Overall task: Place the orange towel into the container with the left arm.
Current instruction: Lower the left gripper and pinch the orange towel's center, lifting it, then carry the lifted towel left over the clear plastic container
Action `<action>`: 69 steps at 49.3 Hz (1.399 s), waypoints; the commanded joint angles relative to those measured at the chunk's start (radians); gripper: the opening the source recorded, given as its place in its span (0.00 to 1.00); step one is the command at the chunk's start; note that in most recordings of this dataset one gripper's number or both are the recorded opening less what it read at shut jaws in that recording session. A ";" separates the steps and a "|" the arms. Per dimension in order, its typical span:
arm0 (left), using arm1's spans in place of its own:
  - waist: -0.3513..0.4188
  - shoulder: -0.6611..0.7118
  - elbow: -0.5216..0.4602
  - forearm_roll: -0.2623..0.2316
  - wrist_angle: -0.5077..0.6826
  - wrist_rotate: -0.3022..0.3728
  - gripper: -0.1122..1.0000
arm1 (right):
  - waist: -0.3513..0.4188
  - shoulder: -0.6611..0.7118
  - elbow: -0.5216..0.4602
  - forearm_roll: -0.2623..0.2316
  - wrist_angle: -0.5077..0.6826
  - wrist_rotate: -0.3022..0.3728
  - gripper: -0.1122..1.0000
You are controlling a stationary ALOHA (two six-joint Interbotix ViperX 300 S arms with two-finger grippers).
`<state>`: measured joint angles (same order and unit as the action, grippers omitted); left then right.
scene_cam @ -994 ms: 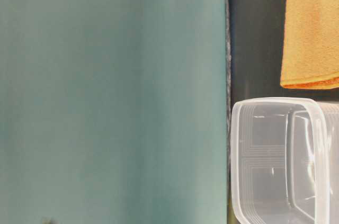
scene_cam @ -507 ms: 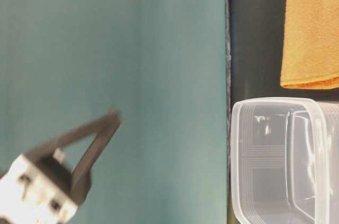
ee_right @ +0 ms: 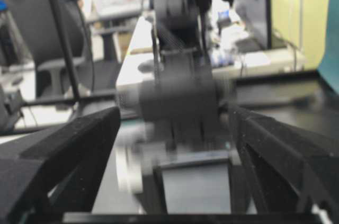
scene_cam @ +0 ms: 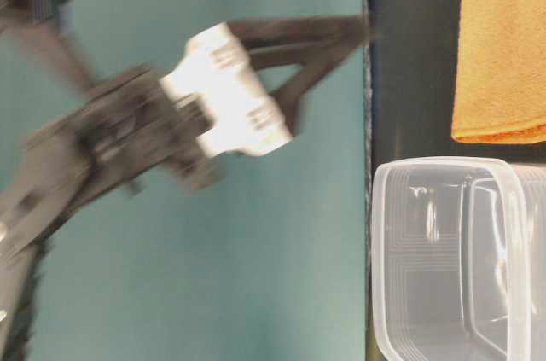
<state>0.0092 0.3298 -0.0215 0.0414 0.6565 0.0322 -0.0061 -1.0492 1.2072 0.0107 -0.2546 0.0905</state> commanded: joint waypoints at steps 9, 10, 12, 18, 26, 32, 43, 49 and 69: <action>0.009 0.176 -0.118 0.003 0.003 0.005 0.89 | -0.005 -0.087 -0.025 0.005 -0.040 -0.002 0.81; 0.011 0.184 -0.121 0.003 0.005 0.005 0.89 | -0.005 -0.095 -0.025 0.005 -0.040 -0.002 0.81; 0.012 0.199 -0.126 0.003 0.005 0.005 0.89 | -0.005 -0.107 -0.026 0.005 -0.040 -0.002 0.81; 0.014 0.232 -0.126 0.003 0.011 0.006 0.89 | -0.005 -0.133 -0.035 0.005 -0.038 -0.002 0.81; 0.015 0.262 -0.129 0.003 0.032 0.006 0.89 | -0.003 -0.130 -0.035 0.005 -0.035 -0.002 0.81; 0.017 0.272 -0.129 0.003 0.041 0.006 0.88 | -0.003 -0.126 -0.034 0.005 -0.035 -0.002 0.81; 0.015 0.259 -0.137 0.003 0.106 0.006 0.59 | -0.006 -0.127 -0.034 0.005 -0.017 -0.009 0.81; 0.015 0.224 -0.146 0.005 0.120 0.006 0.26 | -0.006 -0.135 -0.034 0.005 -0.006 -0.009 0.81; 0.011 -0.038 -0.212 0.003 0.287 0.006 0.16 | -0.015 -0.149 -0.032 0.005 0.032 -0.011 0.81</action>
<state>0.0276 0.3835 -0.2117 0.0414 0.9050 0.0399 -0.0184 -1.2042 1.1888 0.0123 -0.2178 0.0813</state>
